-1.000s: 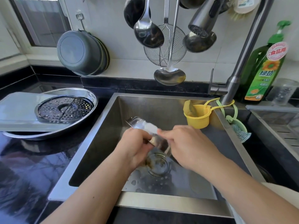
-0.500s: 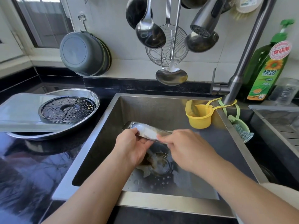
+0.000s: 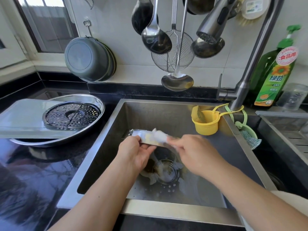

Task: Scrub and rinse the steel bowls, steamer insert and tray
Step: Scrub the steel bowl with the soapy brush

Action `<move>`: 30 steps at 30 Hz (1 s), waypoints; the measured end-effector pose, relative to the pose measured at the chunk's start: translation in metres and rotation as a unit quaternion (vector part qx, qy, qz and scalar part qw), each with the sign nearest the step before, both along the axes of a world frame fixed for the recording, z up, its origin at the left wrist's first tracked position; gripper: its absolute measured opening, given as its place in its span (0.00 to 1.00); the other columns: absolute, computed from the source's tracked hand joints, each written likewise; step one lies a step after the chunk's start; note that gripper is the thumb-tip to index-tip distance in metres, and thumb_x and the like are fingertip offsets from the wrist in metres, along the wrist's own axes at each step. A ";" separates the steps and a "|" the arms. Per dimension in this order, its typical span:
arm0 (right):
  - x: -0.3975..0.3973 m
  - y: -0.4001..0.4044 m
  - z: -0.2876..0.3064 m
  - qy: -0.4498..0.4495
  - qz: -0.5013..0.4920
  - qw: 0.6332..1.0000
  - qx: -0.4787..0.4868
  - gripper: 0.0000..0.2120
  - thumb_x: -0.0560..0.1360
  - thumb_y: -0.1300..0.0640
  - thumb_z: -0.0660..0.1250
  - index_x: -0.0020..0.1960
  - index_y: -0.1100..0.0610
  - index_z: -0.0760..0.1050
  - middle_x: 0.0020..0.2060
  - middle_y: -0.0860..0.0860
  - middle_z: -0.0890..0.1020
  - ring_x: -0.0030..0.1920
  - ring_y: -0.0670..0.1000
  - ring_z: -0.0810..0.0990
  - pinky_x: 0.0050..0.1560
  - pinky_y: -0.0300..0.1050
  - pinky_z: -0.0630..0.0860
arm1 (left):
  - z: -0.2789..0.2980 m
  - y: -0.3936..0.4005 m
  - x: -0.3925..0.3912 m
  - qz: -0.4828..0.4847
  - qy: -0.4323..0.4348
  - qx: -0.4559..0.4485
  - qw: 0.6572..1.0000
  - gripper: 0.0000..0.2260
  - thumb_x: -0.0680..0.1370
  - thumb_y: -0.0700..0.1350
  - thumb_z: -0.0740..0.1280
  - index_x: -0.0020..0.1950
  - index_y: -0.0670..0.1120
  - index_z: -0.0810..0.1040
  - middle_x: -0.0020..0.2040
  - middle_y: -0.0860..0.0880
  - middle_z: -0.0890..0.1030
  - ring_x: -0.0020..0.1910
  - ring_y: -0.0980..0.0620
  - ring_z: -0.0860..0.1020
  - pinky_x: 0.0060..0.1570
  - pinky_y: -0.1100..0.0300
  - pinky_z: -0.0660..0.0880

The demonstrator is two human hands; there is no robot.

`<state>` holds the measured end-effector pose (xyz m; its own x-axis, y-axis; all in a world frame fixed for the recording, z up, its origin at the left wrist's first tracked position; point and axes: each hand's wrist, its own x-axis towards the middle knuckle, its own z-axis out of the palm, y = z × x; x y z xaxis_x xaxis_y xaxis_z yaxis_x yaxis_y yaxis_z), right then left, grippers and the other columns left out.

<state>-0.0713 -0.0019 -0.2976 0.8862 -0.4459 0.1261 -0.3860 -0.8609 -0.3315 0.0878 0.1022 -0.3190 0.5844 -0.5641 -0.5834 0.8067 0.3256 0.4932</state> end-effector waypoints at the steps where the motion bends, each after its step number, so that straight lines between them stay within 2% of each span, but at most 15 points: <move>1: 0.005 0.012 -0.004 -0.004 0.031 1.000 0.006 0.23 0.82 0.55 0.60 0.72 0.32 0.69 0.52 0.48 0.80 0.53 0.56 0.79 0.48 0.51 0.78 | -0.002 -0.001 -0.001 -0.009 -0.002 0.010 1.000 0.19 0.88 0.40 0.52 0.79 0.35 0.62 0.68 0.29 0.75 0.65 0.29 0.77 0.65 0.30 0.72; 2: 0.009 0.017 -0.008 -0.008 0.038 0.999 0.002 0.23 0.82 0.54 0.60 0.71 0.31 0.69 0.54 0.48 0.80 0.54 0.56 0.79 0.48 0.50 0.78 | -0.003 -0.001 -0.001 -0.011 -0.004 0.021 1.000 0.20 0.88 0.40 0.51 0.79 0.35 0.61 0.69 0.28 0.75 0.66 0.29 0.76 0.66 0.29 0.71; 5: 0.008 -0.006 -0.003 -0.012 -0.035 0.999 -0.018 0.23 0.83 0.55 0.59 0.71 0.31 0.69 0.45 0.47 0.74 0.47 0.54 0.76 0.43 0.50 0.74 | 0.003 0.005 0.003 0.025 -0.001 -0.007 1.000 0.17 0.88 0.40 0.53 0.76 0.35 0.64 0.66 0.30 0.76 0.66 0.30 0.77 0.65 0.31 0.73; 7: -0.001 -0.023 -0.003 0.007 -0.068 0.998 -0.008 0.23 0.83 0.55 0.60 0.71 0.32 0.69 0.43 0.47 0.73 0.47 0.54 0.75 0.45 0.52 0.76 | 0.009 0.006 0.002 0.046 0.007 -0.047 0.998 0.15 0.87 0.39 0.57 0.74 0.36 0.67 0.60 0.32 0.77 0.64 0.32 0.78 0.67 0.36 0.74; 9: 0.001 -0.016 -0.006 0.003 -0.047 0.998 0.032 0.23 0.81 0.55 0.62 0.69 0.31 0.71 0.45 0.49 0.76 0.51 0.57 0.78 0.47 0.50 0.75 | 0.009 0.002 -0.006 0.022 0.001 -0.052 0.998 0.16 0.86 0.36 0.59 0.73 0.32 0.68 0.56 0.33 0.77 0.56 0.35 0.80 0.63 0.43 0.77; 11: 0.011 0.001 -0.012 -0.014 0.010 0.999 0.041 0.24 0.80 0.55 0.63 0.69 0.30 0.71 0.50 0.49 0.80 0.54 0.58 0.79 0.47 0.48 0.74 | 0.007 -0.002 -0.011 -0.011 -0.018 -0.041 0.999 0.16 0.86 0.34 0.58 0.73 0.29 0.68 0.57 0.32 0.78 0.53 0.37 0.81 0.61 0.46 0.77; 15: 0.009 -0.011 -0.008 -0.020 -0.033 0.999 0.016 0.23 0.82 0.55 0.61 0.70 0.32 0.70 0.47 0.49 0.78 0.52 0.57 0.78 0.46 0.50 0.76 | 0.003 0.002 -0.003 -0.016 -0.039 -0.046 0.998 0.14 0.88 0.42 0.54 0.68 0.34 0.71 0.54 0.36 0.81 0.49 0.37 0.81 0.66 0.32 0.70; 18: 0.000 -0.019 -0.007 -0.014 -0.067 0.997 0.022 0.23 0.82 0.56 0.61 0.71 0.34 0.70 0.43 0.50 0.77 0.46 0.55 0.76 0.44 0.50 0.74 | 0.008 0.003 -0.005 -0.006 -0.029 -0.073 0.997 0.17 0.88 0.45 0.55 0.71 0.35 0.69 0.57 0.35 0.80 0.49 0.35 0.81 0.58 0.32 0.76; 20: 0.007 -0.002 -0.004 -0.041 -0.019 0.998 0.046 0.23 0.82 0.56 0.62 0.71 0.33 0.70 0.44 0.49 0.76 0.50 0.57 0.78 0.47 0.50 0.75 | 0.012 0.001 -0.011 -0.008 -0.033 -0.080 0.996 0.16 0.88 0.43 0.57 0.70 0.35 0.70 0.58 0.35 0.80 0.50 0.36 0.82 0.48 0.38 0.79; 21: 0.011 0.006 -0.005 -0.049 0.005 0.998 0.048 0.24 0.82 0.56 0.62 0.71 0.32 0.70 0.45 0.48 0.77 0.51 0.57 0.78 0.48 0.50 0.75 | 0.012 0.000 -0.012 -0.004 -0.031 -0.077 0.997 0.14 0.88 0.41 0.57 0.69 0.33 0.70 0.58 0.35 0.79 0.51 0.37 0.82 0.48 0.41 0.79; 23: 0.013 0.006 -0.007 -0.053 0.002 0.998 0.031 0.24 0.82 0.55 0.62 0.70 0.31 0.70 0.47 0.48 0.77 0.52 0.57 0.78 0.48 0.50 0.76 | 0.012 0.001 -0.010 0.001 -0.027 -0.077 0.997 0.12 0.87 0.36 0.57 0.68 0.31 0.70 0.60 0.33 0.79 0.52 0.37 0.82 0.51 0.42 0.78; 26: 0.000 -0.020 -0.005 -0.027 -0.069 0.997 0.010 0.24 0.82 0.56 0.60 0.70 0.31 0.70 0.42 0.46 0.75 0.48 0.55 0.78 0.46 0.52 0.77 | 0.015 0.006 -0.006 0.011 -0.030 -0.104 0.994 0.13 0.86 0.35 0.59 0.69 0.31 0.70 0.57 0.35 0.80 0.48 0.39 0.84 0.50 0.44 0.81; 27: -0.003 -0.024 -0.004 -0.022 -0.077 0.997 0.013 0.23 0.82 0.56 0.60 0.71 0.32 0.70 0.40 0.45 0.74 0.46 0.54 0.77 0.44 0.51 0.76 | 0.014 0.004 -0.006 0.013 -0.034 -0.105 0.994 0.13 0.86 0.36 0.59 0.68 0.31 0.71 0.56 0.36 0.80 0.48 0.40 0.84 0.53 0.44 0.81; 29: -0.001 -0.012 -0.002 -0.034 -0.033 0.998 0.044 0.23 0.82 0.57 0.62 0.70 0.33 0.71 0.37 0.44 0.72 0.45 0.53 0.75 0.43 0.49 0.73 | 0.013 0.001 -0.011 0.000 -0.046 -0.093 0.995 0.10 0.87 0.37 0.58 0.64 0.32 0.73 0.55 0.36 0.80 0.51 0.39 0.83 0.59 0.42 0.78; 30: 0.003 -0.001 -0.003 -0.043 0.000 0.998 0.054 0.23 0.82 0.57 0.63 0.70 0.33 0.71 0.39 0.44 0.73 0.46 0.53 0.76 0.44 0.48 0.72 | 0.013 0.000 -0.014 -0.014 -0.050 -0.081 0.995 0.10 0.87 0.38 0.58 0.61 0.32 0.74 0.54 0.36 0.81 0.52 0.38 0.83 0.59 0.41 0.77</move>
